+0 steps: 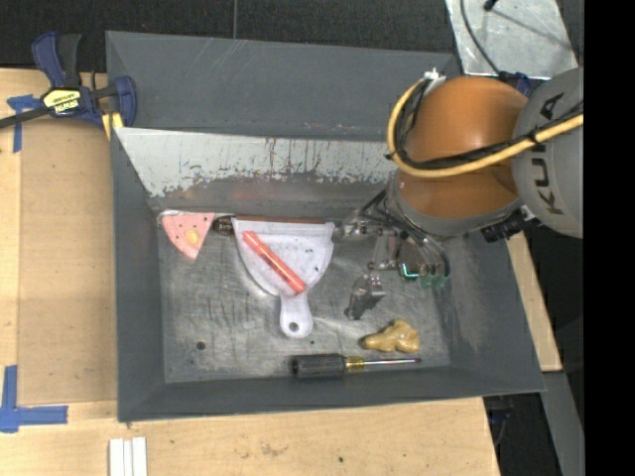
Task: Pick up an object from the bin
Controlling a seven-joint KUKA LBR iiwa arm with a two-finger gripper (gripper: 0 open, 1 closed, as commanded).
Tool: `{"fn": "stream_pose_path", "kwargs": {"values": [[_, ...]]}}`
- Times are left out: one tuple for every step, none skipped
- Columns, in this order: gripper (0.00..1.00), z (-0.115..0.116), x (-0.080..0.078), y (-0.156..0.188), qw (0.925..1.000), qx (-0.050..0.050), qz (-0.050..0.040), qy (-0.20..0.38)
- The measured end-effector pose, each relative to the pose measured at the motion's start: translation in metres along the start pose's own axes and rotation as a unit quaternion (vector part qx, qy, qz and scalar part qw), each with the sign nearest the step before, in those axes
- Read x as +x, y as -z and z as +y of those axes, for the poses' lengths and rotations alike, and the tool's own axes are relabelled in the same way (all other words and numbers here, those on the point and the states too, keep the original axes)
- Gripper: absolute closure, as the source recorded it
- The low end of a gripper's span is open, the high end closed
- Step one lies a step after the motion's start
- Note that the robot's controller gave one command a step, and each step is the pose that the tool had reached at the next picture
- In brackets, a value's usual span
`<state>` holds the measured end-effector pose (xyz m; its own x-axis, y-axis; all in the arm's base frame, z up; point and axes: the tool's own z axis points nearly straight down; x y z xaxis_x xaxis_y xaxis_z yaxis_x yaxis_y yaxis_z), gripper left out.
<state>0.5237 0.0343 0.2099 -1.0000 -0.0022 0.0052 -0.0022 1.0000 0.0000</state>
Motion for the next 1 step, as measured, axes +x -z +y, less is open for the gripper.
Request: {"fn": "stream_pose_path", "kwargs": {"values": [[0.00,0.0000,-0.0017,0.0043,1.0000,0.000,-0.0043,0.000]]}}
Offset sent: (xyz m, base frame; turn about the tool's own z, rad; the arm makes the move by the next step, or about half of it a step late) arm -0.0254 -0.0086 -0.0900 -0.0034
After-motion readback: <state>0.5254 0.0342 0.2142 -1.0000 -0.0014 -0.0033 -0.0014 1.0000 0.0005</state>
